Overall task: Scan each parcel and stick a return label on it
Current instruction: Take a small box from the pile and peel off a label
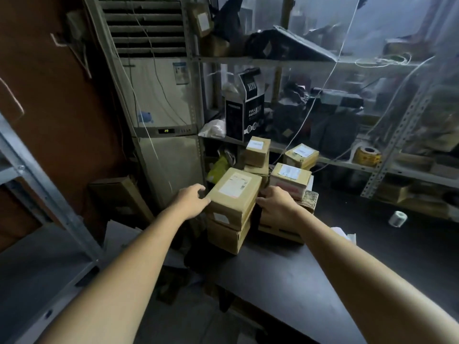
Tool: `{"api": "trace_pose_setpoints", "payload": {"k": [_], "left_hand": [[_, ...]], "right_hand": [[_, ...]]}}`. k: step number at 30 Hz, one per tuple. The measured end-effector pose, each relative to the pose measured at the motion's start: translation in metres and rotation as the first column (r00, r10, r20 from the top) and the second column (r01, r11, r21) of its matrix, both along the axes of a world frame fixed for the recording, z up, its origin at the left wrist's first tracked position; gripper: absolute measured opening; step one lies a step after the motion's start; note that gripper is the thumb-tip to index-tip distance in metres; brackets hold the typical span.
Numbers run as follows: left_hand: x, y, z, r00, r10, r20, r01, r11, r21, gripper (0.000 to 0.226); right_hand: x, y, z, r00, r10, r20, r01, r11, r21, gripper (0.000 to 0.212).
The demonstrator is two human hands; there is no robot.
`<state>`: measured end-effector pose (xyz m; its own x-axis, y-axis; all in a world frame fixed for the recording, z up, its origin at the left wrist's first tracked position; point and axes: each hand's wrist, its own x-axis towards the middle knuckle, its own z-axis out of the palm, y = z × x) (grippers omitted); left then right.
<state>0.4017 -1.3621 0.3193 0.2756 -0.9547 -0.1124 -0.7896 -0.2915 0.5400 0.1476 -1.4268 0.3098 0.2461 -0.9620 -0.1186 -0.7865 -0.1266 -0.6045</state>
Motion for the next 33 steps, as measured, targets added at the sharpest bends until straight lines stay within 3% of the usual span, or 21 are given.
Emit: {"api": "trace_pose_setpoints", "payload": {"k": [5,11,14,18,25,33], "left_hand": [[0.02,-0.071,-0.031,0.99,-0.024,-0.142,0.03,0.999,0.041,0.057],[0.024,-0.115,-0.064,0.976,-0.106,-0.188,0.14,0.974,0.179,0.075],[0.023,-0.121,-0.068,0.933,-0.079,-0.352,0.151,0.971,0.183,0.064],[0.023,-0.117,-0.055,0.887,-0.024,-0.461,0.097,0.986,0.135,0.066],[-0.008,-0.114,0.001,0.872,-0.069,-0.485,0.06,0.998,-0.035,0.074],[-0.129,-0.118,0.065,0.9,-0.265,-0.346,0.187,0.952,-0.242,0.073]], "right_hand": [[0.03,-0.055,-0.029,0.991,-0.109,0.081,0.099,0.988,0.118,0.032],[0.051,-0.083,-0.052,0.955,-0.232,0.185,0.156,0.924,0.35,0.04],[0.057,-0.086,-0.05,0.903,-0.311,0.295,0.155,0.879,0.451,0.041],[0.058,-0.087,-0.038,0.849,-0.334,0.41,0.152,0.897,0.416,0.043],[0.033,-0.085,0.014,0.77,-0.274,0.576,0.131,0.952,0.277,0.057],[-0.098,-0.063,0.077,0.698,-0.279,0.66,0.23,0.96,0.161,0.054]]}}
